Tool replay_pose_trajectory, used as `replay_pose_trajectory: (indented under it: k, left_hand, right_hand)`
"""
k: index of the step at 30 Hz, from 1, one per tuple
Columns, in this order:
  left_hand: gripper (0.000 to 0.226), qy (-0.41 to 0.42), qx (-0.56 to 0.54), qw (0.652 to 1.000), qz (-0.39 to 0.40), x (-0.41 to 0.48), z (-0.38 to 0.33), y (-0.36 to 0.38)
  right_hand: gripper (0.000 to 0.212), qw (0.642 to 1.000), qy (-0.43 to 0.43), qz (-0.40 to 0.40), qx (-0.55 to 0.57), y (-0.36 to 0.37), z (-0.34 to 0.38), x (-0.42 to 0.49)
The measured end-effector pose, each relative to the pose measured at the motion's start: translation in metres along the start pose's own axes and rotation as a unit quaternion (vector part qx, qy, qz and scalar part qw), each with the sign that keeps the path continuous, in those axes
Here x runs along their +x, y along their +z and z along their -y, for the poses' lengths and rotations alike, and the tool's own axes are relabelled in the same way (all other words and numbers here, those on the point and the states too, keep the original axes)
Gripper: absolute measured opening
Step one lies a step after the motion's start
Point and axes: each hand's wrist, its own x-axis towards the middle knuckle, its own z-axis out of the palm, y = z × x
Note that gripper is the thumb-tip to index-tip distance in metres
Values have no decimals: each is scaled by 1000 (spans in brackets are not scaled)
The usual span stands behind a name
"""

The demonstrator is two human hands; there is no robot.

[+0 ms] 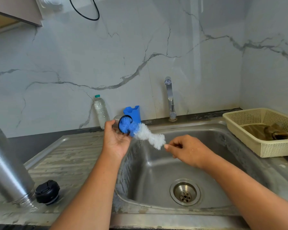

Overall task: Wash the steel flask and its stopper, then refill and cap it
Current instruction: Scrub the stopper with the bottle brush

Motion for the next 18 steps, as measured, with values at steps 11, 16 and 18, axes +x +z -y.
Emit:
replay_pose_trajectory:
  k: [11,16,18]
  left_hand:
    - [37,8,21,998,-56,-3,-3,5]
    - [40,15,12,998,-54,-4,-6,8]
    - [44,17,10,998,-54,-5,-5,8]
  right_hand:
    - [17,995,-38,83,-28,-13,-10,3]
    - [19,996,-46,73,-35,-17,-7,4]
    - [20,996,-47,73,-38,-18,-7,4]
